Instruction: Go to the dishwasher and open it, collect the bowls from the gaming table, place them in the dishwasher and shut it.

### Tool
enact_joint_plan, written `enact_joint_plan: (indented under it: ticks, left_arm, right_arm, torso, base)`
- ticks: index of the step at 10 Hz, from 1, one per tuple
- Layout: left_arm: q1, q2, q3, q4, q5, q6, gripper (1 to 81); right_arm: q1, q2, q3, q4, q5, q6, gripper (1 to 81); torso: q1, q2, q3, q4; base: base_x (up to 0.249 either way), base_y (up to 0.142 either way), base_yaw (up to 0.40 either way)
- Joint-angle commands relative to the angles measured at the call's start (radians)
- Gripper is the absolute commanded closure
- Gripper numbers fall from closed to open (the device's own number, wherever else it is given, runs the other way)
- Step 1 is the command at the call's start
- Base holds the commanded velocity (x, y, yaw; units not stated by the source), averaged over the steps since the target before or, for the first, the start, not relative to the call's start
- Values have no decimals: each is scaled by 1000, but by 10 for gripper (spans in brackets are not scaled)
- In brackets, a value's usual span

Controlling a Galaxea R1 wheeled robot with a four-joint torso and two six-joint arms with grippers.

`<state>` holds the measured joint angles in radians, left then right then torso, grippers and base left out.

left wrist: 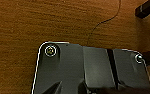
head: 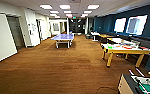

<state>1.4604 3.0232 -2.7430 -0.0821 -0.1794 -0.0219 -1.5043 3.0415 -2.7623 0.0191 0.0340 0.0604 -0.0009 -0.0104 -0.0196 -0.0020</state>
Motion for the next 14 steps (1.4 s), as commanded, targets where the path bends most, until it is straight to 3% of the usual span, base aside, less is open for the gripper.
enact_joint_plan:
  ticks: [1, 9, 14]
  left_arm:
    - [-59, -4, 0, -5, 41, 4, 10]
    - [-59, -4, 0, -4, 41, 5, 10]
    - [-59, -3, 0, -4, 41, 5, 10]
  right_arm:
    - [57, 4, 3, -2, -48, -1, 10]
    - [55, 4, 3, -2, -48, -1, 10]
    - [57, 4, 3, -1, -48, -1, 10]
  torso:
    - [1, 0, 0, 0]
    - [1, 0, 0, 0]
    - [1, 0, 0, 0]
  base:
    - [194, 80, 0]
    - [194, 93, 0]
    - [194, 0, 0]
